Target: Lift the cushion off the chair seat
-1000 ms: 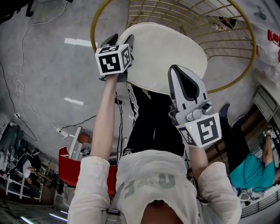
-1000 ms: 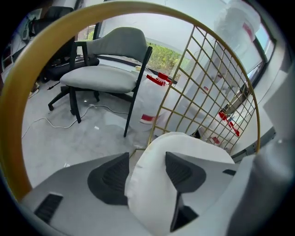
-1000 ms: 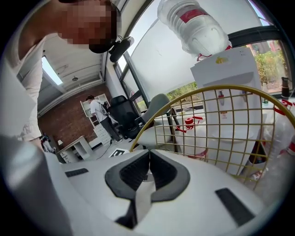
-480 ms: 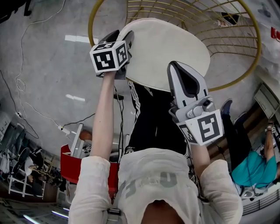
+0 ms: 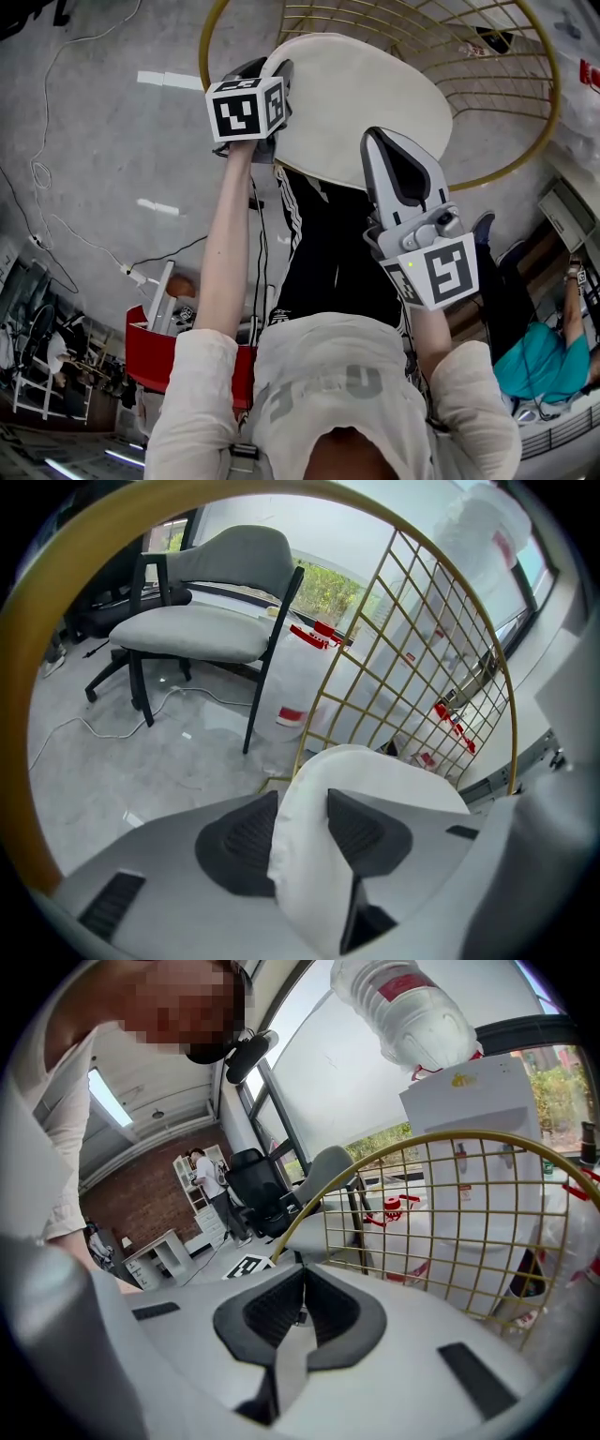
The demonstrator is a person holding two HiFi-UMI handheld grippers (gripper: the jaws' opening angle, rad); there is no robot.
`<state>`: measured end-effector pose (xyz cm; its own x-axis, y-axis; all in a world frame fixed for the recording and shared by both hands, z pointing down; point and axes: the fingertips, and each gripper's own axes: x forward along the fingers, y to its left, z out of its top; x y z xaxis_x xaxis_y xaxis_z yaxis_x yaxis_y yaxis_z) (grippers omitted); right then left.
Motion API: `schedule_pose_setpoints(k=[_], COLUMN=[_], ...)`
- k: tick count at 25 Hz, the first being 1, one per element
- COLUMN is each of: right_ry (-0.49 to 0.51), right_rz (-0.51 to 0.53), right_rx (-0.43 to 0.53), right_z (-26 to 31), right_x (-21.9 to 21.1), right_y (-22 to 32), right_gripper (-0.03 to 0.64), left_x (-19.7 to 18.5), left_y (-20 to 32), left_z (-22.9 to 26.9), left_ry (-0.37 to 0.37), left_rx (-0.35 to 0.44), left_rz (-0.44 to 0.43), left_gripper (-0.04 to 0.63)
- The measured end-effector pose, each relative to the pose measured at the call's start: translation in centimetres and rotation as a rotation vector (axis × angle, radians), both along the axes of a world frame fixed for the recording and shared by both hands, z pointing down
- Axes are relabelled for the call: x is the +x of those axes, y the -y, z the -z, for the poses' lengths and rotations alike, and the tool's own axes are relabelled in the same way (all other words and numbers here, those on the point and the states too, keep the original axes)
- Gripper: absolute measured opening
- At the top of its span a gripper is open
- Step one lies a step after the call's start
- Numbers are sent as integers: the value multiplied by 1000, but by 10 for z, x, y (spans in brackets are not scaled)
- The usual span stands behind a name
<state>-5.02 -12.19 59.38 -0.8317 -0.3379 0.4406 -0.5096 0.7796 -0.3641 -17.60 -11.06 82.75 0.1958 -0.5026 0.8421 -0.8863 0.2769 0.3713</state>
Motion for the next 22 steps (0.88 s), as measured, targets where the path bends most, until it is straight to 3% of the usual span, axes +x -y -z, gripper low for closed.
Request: schedule_pose_setpoints(k=[9, 22], right_ry=[9, 46], right_rz=[-2, -38], right_rx=[25, 122], right_z=[28, 130], right_x=[-3, -5], right_y=[3, 5], right_gripper=[18, 18], left_x=[0, 24], left_y=[-12, -11], left_z=[18, 134], left_ry=[56, 70], left_rx=[-52, 69], left_rz=[-44, -112], left_gripper=[108, 63])
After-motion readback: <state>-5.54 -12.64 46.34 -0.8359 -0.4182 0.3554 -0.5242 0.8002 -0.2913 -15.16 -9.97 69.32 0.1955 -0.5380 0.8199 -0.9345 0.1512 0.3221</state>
